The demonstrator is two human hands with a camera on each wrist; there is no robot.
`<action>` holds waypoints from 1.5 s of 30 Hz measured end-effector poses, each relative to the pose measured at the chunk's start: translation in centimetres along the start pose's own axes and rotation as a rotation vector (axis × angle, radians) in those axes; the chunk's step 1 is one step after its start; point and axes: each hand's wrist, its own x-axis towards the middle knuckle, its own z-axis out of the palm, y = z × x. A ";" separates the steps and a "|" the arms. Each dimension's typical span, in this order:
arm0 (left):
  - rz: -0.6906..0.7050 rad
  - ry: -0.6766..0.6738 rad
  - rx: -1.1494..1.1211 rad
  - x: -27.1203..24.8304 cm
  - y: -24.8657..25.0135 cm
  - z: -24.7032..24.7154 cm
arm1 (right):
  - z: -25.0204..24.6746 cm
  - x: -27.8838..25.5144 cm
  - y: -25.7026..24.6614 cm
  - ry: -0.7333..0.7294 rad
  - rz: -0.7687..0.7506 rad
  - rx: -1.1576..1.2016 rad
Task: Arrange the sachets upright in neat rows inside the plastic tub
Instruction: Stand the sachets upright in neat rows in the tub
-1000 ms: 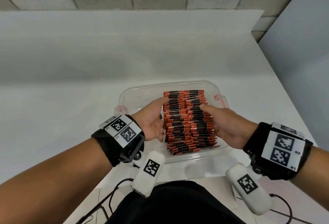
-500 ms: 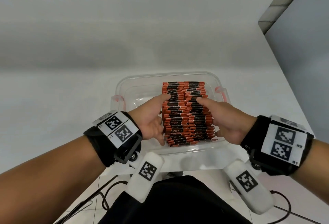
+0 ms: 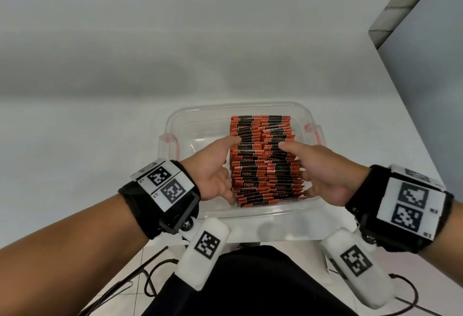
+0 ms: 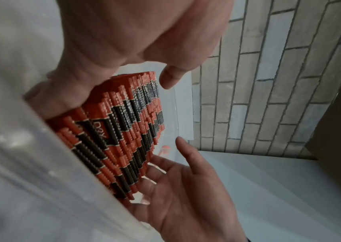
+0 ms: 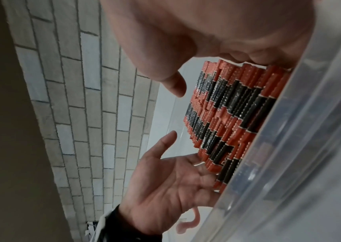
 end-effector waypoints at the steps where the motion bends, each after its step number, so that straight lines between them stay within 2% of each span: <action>1: -0.008 -0.011 -0.001 -0.1 -0.1 0.2 | 0.0 0.0 0.0 -0.002 0.004 0.007; 12: 0.010 -0.032 -0.017 0.2 -0.4 -0.1 | 0.5 -0.4 -0.1 -0.001 -0.009 0.003; 14: 0.016 -0.023 -0.013 0.6 -0.5 -0.5 | 0.6 -0.8 -0.2 0.045 -0.100 -0.059; 16: 0.017 -0.021 -0.024 0.8 -0.4 -0.8 | 0.4 -1.5 -0.3 0.129 -0.263 -0.177; 18: 0.037 -0.004 -0.026 0.9 -0.2 -0.9 | -0.1 -1.9 -0.2 0.197 -0.473 -0.489; 20: 0.063 0.008 -0.008 0.9 -0.1 -1.0 | -0.3 -2.1 -0.5 0.139 -0.601 -0.833; 23: 0.076 -0.009 0.024 1.1 -0.1 -1.0 | 0.1 -1.4 -0.6 -0.081 -0.583 -1.158; 25: 0.074 -0.029 0.021 1.3 -0.2 -1.0 | 0.8 -0.8 -0.5 -0.138 -0.604 -1.276; 35: 0.097 -0.043 0.044 -0.1 -0.3 -0.3 | 2.5 0.2 -0.5 -0.154 -0.698 -1.481; 40: 0.103 -0.055 0.056 -0.5 -0.2 -0.2 | 2.5 0.1 -0.9 -0.231 -0.766 -1.543; 45: 0.111 -0.048 0.049 -0.2 -0.2 -0.3 | 2.9 0.4 -1.1 -0.237 -0.756 -1.612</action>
